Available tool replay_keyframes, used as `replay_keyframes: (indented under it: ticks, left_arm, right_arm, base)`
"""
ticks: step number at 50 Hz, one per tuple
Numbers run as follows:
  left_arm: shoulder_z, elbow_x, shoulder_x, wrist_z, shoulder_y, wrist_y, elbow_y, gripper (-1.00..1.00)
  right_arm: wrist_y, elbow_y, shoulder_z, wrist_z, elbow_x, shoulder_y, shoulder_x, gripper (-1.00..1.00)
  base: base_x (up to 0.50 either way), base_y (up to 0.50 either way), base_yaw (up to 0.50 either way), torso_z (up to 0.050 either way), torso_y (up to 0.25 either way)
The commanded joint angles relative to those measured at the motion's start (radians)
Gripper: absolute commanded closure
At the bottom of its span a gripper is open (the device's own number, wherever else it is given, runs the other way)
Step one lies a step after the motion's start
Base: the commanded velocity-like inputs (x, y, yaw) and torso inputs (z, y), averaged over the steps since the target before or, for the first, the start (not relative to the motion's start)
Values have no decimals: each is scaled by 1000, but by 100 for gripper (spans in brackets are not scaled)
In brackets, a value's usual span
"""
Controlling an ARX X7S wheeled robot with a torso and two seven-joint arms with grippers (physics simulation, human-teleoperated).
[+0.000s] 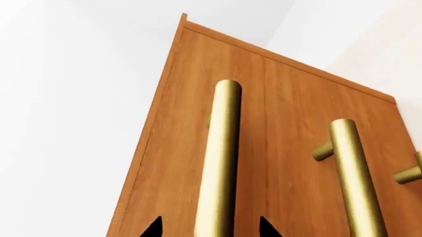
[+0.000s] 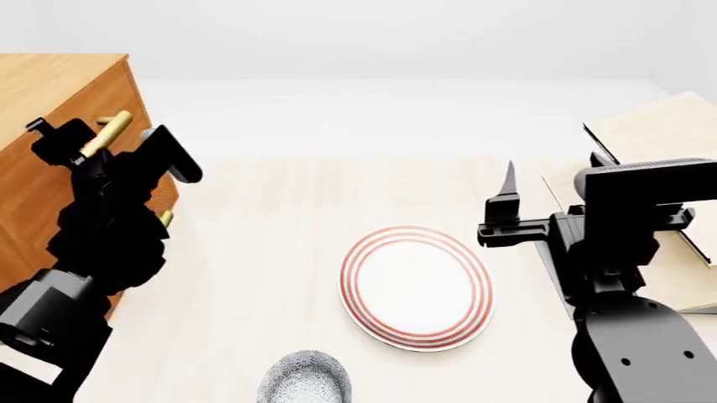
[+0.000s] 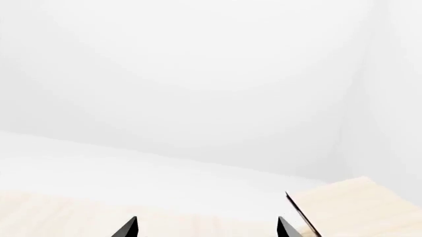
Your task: Open the top drawer of the cabinet and put the bowl in it.
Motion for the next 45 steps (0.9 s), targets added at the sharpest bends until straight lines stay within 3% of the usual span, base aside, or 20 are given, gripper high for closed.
replay_keyframes:
  ticks: [1,18,45]
  left_arm:
    - [-9,-4,2,-12,-1,9,-21,100]
    - [-16,-7,-2,-18,2,12,-11,100]
    - [23,14,-45,28,66,-92,326,100]
  right_arm:
    - [-4,6,-5,4,2,0,0,-100]
    - [-8,8,-7,9,7,-2,3,-100]
    - [-8,9,-13,17,16,1,5,-100]
  base:
    - [0,0,0,0,0]
    - [0,0,0,0,0]
    - [0,0,0,0,0]
